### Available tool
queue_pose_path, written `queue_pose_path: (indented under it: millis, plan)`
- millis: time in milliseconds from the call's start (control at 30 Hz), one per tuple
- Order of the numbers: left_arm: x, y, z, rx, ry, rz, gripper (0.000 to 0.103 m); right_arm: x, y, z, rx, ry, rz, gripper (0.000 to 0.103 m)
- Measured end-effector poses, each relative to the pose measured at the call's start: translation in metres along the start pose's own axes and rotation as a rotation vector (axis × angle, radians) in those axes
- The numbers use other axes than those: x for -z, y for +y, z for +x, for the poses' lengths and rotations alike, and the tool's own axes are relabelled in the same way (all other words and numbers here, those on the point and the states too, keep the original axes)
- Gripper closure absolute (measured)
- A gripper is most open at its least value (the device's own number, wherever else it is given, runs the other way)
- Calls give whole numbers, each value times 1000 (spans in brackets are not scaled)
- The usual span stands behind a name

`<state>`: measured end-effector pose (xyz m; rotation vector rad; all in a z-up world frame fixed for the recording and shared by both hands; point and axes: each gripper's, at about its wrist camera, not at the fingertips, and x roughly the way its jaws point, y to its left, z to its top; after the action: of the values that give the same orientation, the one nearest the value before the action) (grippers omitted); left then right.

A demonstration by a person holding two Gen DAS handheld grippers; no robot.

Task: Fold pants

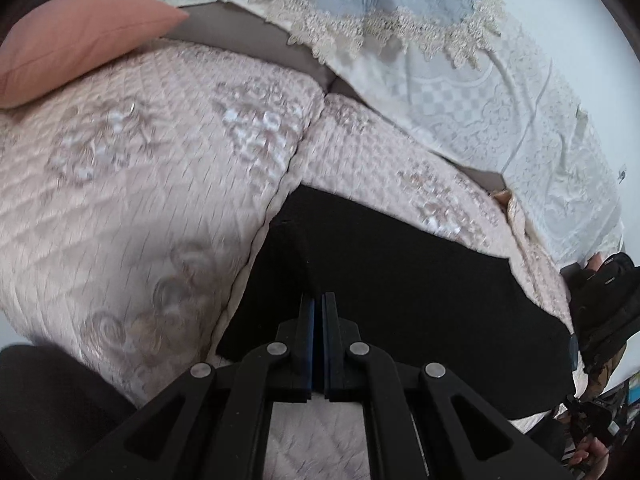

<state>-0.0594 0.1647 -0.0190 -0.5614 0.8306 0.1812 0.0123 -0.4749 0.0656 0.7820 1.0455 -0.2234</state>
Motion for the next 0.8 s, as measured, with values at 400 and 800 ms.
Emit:
queue_pose_path:
  millis: [400, 800]
  plan:
    - [-5, 14, -19, -127, -38, 7, 98, 2, 47, -32, 148, -123, -309, 81]
    - [18, -70, 11, 61, 26, 220, 98, 121, 139, 59, -10, 207, -805, 81]
